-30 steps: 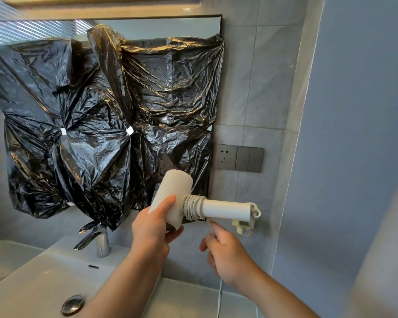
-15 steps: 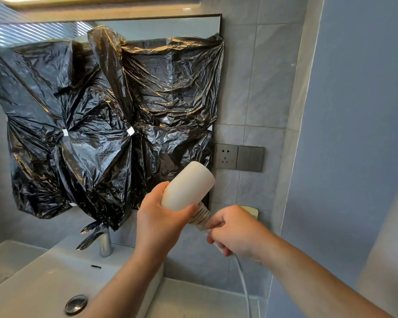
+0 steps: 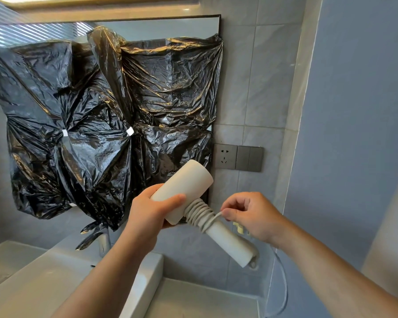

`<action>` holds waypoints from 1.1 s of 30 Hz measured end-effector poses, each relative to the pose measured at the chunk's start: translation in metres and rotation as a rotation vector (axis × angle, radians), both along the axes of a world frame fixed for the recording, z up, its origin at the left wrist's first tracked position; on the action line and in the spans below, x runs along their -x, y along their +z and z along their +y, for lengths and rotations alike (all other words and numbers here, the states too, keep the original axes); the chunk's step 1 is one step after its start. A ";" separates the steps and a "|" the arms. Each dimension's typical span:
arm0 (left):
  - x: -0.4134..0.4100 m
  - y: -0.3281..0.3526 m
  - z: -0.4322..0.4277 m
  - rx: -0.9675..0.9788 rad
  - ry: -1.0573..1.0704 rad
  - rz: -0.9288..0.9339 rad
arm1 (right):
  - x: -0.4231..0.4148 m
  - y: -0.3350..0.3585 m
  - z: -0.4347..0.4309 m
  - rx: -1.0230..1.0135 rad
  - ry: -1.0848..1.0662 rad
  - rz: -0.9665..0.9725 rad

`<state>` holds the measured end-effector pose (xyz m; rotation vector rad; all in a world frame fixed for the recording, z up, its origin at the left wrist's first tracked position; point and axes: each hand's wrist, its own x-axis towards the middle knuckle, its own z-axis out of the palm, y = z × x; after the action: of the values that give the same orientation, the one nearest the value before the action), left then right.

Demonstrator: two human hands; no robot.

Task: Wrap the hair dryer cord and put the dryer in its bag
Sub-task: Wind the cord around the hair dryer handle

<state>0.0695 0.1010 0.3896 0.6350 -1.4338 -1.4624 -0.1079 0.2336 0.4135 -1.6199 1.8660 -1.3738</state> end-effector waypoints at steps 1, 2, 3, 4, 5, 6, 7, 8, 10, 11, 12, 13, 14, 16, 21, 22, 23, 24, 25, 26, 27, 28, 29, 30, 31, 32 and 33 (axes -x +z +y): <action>0.000 0.000 0.001 -0.035 -0.027 0.016 | -0.001 -0.003 0.000 0.016 0.024 -0.093; 0.000 0.000 0.001 -0.066 -0.052 0.024 | -0.002 -0.006 0.000 0.029 0.047 -0.190; 0.001 -0.001 0.002 -0.093 -0.075 0.028 | -0.002 -0.009 -0.001 0.038 0.066 -0.278; 0.002 -0.002 0.002 -0.117 -0.093 0.030 | -0.004 -0.010 -0.002 0.042 0.079 -0.350; 0.003 -0.003 0.002 -0.135 -0.104 0.033 | -0.005 -0.011 -0.002 0.045 0.089 -0.413; 0.003 -0.004 0.002 -0.149 -0.110 0.036 | -0.004 -0.013 -0.003 0.041 0.103 -0.479; 0.004 -0.005 0.001 -0.162 -0.117 0.039 | -0.004 -0.014 -0.004 0.029 0.126 -0.565; 0.005 -0.006 0.000 -0.175 -0.128 0.042 | -0.004 -0.015 -0.004 0.012 0.152 -0.653; 0.007 -0.008 -0.001 -0.200 -0.156 0.055 | -0.005 -0.016 -0.005 -0.002 0.173 -0.759; 0.009 -0.008 -0.001 -0.213 -0.165 0.062 | -0.006 -0.017 -0.006 0.011 0.162 -0.790; 0.010 -0.009 0.000 -0.227 -0.166 0.067 | -0.008 -0.020 -0.007 0.038 0.152 -0.834; 0.012 -0.009 0.000 -0.244 -0.155 0.077 | -0.010 -0.022 -0.009 0.070 0.146 -0.898; 0.014 -0.009 0.001 -0.270 -0.127 0.094 | -0.013 -0.025 -0.011 0.104 0.132 -0.966; 0.018 -0.011 0.000 -0.321 -0.049 0.135 | -0.016 -0.032 -0.017 0.173 0.053 -1.058; 0.025 -0.016 0.000 -0.341 0.019 0.179 | -0.023 -0.046 -0.030 0.269 -0.068 -1.053; 0.025 -0.017 0.001 -0.355 0.028 0.197 | -0.024 -0.049 -0.031 0.278 -0.090 -1.051; 0.026 -0.017 0.001 -0.369 0.037 0.218 | -0.027 -0.051 -0.032 0.280 -0.108 -1.046; 0.027 -0.017 0.001 -0.375 0.049 0.238 | -0.030 -0.053 -0.032 0.276 -0.122 -1.021; 0.027 -0.017 0.002 -0.376 0.067 0.255 | -0.033 -0.055 -0.030 0.261 -0.139 -0.961; 0.028 -0.018 0.002 -0.363 0.096 0.266 | -0.036 -0.056 -0.029 0.233 -0.157 -0.870; 0.028 -0.018 0.002 -0.334 0.132 0.274 | -0.038 -0.057 -0.027 0.195 -0.168 -0.773; 0.028 -0.018 0.002 -0.293 0.167 0.279 | -0.041 -0.057 -0.026 0.151 -0.174 -0.689; 0.027 -0.018 0.003 -0.249 0.200 0.283 | -0.043 -0.057 -0.024 0.108 -0.174 -0.629; 0.027 -0.018 0.004 -0.202 0.225 0.283 | -0.044 -0.056 -0.023 0.069 -0.168 -0.588; 0.027 -0.018 0.005 -0.156 0.252 0.276 | -0.045 -0.054 -0.023 0.028 -0.156 -0.557; 0.026 -0.017 0.006 -0.111 0.284 0.266 | -0.045 -0.052 -0.021 -0.014 -0.141 -0.526; 0.025 -0.016 0.007 -0.063 0.313 0.255 | -0.046 -0.049 -0.020 -0.055 -0.126 -0.491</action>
<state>0.0448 0.1077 0.3732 0.6534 -1.0445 -1.2917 -0.0623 0.2140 0.3645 -1.0279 1.7057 -1.5801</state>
